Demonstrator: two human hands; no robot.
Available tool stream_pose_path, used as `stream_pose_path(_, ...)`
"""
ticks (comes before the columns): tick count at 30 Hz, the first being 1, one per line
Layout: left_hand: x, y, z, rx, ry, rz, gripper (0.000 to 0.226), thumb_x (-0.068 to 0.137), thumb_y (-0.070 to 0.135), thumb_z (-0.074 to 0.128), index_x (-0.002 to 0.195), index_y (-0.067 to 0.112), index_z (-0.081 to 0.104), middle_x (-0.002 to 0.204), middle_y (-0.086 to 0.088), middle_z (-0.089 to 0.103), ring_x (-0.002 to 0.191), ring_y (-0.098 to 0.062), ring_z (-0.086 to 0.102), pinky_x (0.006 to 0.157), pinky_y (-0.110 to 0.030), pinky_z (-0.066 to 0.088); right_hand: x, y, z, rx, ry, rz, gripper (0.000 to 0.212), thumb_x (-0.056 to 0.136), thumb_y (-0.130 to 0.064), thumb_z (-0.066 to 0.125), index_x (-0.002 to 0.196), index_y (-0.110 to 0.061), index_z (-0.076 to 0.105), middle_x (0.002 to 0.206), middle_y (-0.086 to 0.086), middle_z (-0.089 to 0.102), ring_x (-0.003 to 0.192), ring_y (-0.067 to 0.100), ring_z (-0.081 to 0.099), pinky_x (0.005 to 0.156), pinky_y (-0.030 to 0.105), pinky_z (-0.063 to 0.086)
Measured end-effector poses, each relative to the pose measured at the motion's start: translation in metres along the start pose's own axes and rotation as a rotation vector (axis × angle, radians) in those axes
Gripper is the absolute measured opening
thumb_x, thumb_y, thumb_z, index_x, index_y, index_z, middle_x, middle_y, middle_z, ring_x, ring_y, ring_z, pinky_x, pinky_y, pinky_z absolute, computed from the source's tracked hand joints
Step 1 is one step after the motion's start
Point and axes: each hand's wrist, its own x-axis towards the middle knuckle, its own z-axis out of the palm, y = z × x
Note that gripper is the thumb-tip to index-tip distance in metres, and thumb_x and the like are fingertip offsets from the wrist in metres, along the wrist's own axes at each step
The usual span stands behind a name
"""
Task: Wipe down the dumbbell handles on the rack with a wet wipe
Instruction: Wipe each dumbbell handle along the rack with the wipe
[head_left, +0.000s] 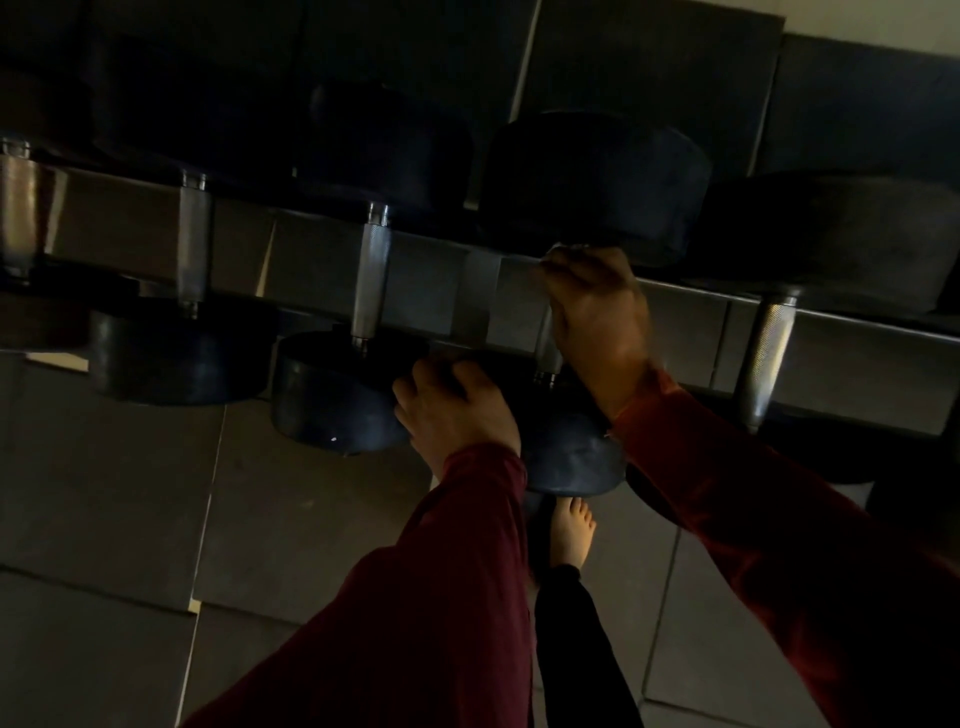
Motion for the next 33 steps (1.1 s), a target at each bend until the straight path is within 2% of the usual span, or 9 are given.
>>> stream_pose_path(5,0.0,0.0,0.0,-0.003,-0.005,0.005,0.055,0.078,0.04,0.036,0.119,0.013,0.062,0.124,-0.009,0.051,0.116,-0.029,0.043,0.092,-0.035,0.031,0.002,0.0,-0.003,0.025,-0.109,0.047,0.032,0.078,0.003,0.058,0.103,-0.007,0.076,0.108,0.008,0.074,0.1,0.032,0.069,0.09,0.035,0.055)
stream_pose_path(10,0.0,-0.001,0.0,-0.006,-0.013,0.01,0.057,0.077,0.041,0.037,0.119,0.012,0.062,0.122,-0.01,0.051,0.116,-0.028,0.043,0.091,-0.032,0.029,-0.011,-0.004,-0.026,0.439,0.035,0.628,0.019,0.088,-0.014,0.074,0.105,-0.02,0.077,0.101,-0.003,0.076,0.087,-0.002,0.066,0.082,0.005,0.05)
stream_pose_path(14,0.001,-0.001,0.0,-0.008,-0.007,0.012,0.055,0.077,0.041,0.039,0.117,0.011,0.063,0.121,-0.011,0.051,0.115,-0.029,0.045,0.091,-0.033,0.032,0.003,-0.005,-0.03,0.587,-0.008,0.969,0.02,0.079,-0.032,0.082,0.098,-0.028,0.078,0.093,-0.014,0.075,0.087,-0.004,0.069,0.088,0.025,0.056)
stream_pose_path(17,0.001,-0.001,0.0,-0.002,-0.009,0.001,0.055,0.077,0.042,0.039,0.117,0.012,0.062,0.121,-0.01,0.051,0.114,-0.03,0.045,0.092,-0.037,0.035,0.011,-0.008,-0.031,0.681,0.019,1.153,0.013,0.074,-0.03,0.086,0.081,-0.033,0.076,0.078,-0.022,0.069,0.082,-0.004,0.067,0.091,0.029,0.056)
stream_pose_path(20,0.001,-0.002,0.001,-0.003,-0.014,0.002,0.056,0.078,0.043,0.039,0.118,0.013,0.062,0.121,-0.009,0.051,0.116,-0.029,0.045,0.094,-0.038,0.035,0.016,-0.005,-0.028,0.882,0.052,1.334,0.019,0.06,-0.03,0.088,0.059,-0.036,0.07,0.075,-0.014,0.074,0.083,0.004,0.071,0.089,0.037,0.058)
stream_pose_path(23,0.002,-0.003,0.001,0.002,-0.014,-0.005,0.057,0.078,0.045,0.038,0.119,0.014,0.061,0.122,-0.008,0.05,0.117,-0.028,0.045,0.098,-0.044,0.039,0.018,-0.002,-0.022,1.041,0.094,1.401,0.015,0.055,-0.024,0.084,0.058,-0.032,0.072,0.074,-0.008,0.073,0.082,0.013,0.072,0.087,0.045,0.059)
stream_pose_path(26,0.002,-0.003,0.001,0.01,-0.024,-0.01,0.058,0.077,0.046,0.037,0.12,0.015,0.061,0.123,-0.007,0.05,0.117,-0.027,0.044,0.099,-0.045,0.039,0.015,-0.004,-0.018,0.965,0.102,1.412,0.017,0.064,-0.021,0.086,0.059,-0.032,0.074,0.074,-0.008,0.075,0.079,0.011,0.073,0.082,0.042,0.061)
stream_pose_path(30,0.003,-0.004,0.002,0.021,-0.029,-0.01,0.057,0.078,0.047,0.036,0.119,0.017,0.06,0.123,-0.005,0.049,0.117,-0.026,0.044,0.099,-0.051,0.04,0.007,-0.001,-0.025,0.784,-0.104,1.398,0.007,0.068,-0.032,0.075,0.061,-0.033,0.073,0.068,-0.007,0.073,0.074,0.014,0.074,0.08,0.042,0.061)
stream_pose_path(33,0.003,-0.004,0.002,0.015,-0.029,-0.02,0.057,0.078,0.048,0.036,0.119,0.018,0.06,0.124,-0.004,0.049,0.118,-0.026,0.044,0.1,-0.051,0.04,-0.012,0.001,-0.033,0.653,-0.4,1.28,0.01,0.07,-0.03,0.074,0.062,-0.035,0.074,0.071,-0.007,0.073,0.084,0.017,0.072,0.088,0.042,0.058)
